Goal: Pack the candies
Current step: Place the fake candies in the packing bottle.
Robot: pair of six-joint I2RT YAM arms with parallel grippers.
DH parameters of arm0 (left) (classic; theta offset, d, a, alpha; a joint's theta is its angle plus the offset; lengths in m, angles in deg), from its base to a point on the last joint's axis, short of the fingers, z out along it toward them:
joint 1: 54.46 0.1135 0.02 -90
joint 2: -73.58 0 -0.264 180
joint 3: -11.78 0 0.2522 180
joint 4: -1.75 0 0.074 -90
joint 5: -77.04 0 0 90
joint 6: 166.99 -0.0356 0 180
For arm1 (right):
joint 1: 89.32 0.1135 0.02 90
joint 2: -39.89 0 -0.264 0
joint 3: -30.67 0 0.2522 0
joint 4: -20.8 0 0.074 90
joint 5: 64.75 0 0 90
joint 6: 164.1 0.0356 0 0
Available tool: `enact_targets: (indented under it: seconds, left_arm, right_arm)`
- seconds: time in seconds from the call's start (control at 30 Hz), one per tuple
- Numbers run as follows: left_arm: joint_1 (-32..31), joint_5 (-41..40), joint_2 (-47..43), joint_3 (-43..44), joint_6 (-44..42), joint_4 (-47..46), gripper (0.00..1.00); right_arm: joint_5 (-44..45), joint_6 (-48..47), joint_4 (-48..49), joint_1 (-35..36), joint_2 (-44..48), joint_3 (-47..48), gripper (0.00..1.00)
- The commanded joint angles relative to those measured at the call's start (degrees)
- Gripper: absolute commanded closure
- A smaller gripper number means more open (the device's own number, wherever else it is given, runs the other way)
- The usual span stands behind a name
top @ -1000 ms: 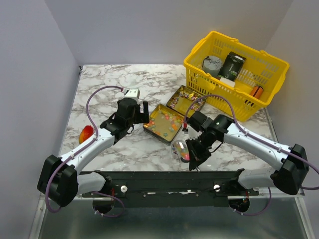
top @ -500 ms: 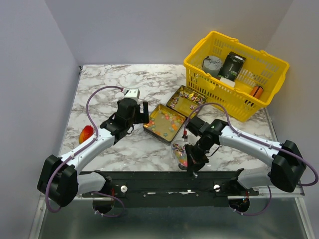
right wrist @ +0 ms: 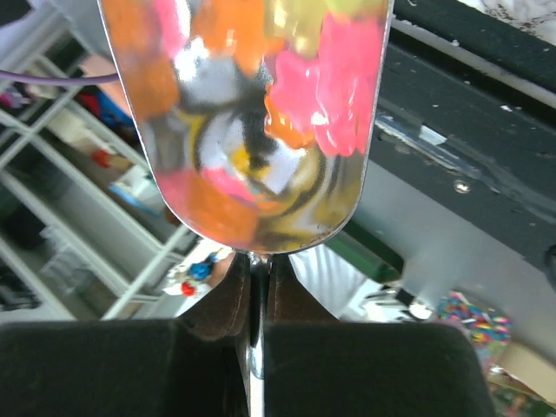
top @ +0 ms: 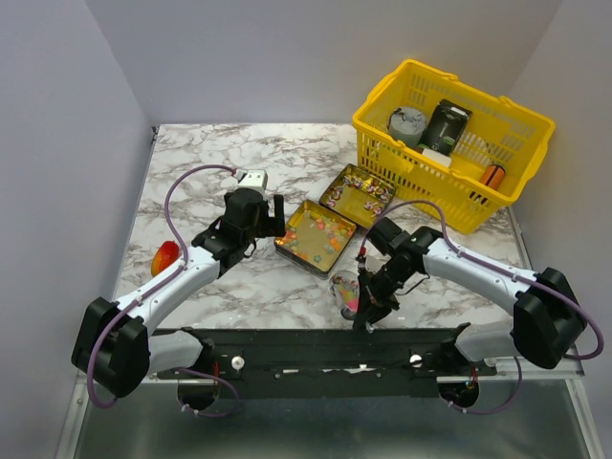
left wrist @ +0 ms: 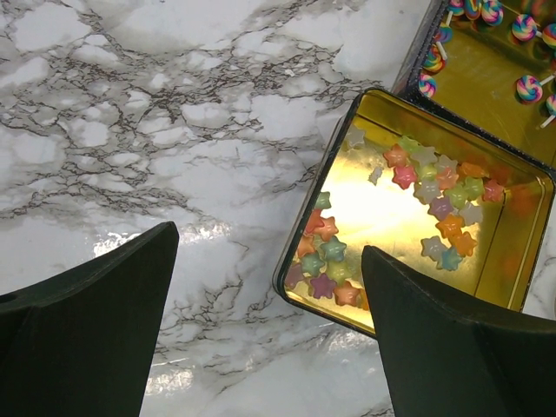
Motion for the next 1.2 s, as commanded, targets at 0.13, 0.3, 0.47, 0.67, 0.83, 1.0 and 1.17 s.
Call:
enact_targets:
  seconds: [0.13,0.3,0.47,0.67,0.83,1.0,1.17]
  left_arm:
    - [0.0,-2.5,0.0,-0.1,-1.2,-1.2,0.01]
    - [0.1,-2.8,-0.1,-0.2,-1.0,-1.1,0.01]
    - [0.1,-3.2,-0.5,-0.3,-0.9,-1.1,0.01]
    - [0.1,-3.4,-0.6,-0.2,-0.8,-1.1,0.01]
    - [0.1,-3.7,-0.1,0.5,-0.9,-0.3,0.01]
    - [0.1,-3.8,0.1,1.2,-1.0,0.8,0.01]
    - [0.1,1.6,0.4,3.9,-1.9,2.1,0.01]
  right_arm:
    - [-8.8,6.4,3.2,-3.9,2.5,-3.6,0.99]
    - [-12.9,9.8,5.3,-6.0,4.0,-4.8,0.99]
    - [-16.9,12.4,6.4,-7.0,5.2,-5.8,0.99]
    - [-18.7,15.6,7.7,-7.1,6.1,-6.0,1.0]
    - [-18.7,16.3,7.9,-7.2,6.4,-4.3,1.0]
    - [-15.3,14.0,6.3,-7.2,6.2,0.0,0.99]
    - [-4.1,4.2,-3.1,-7.3,1.1,9.7,1.0]
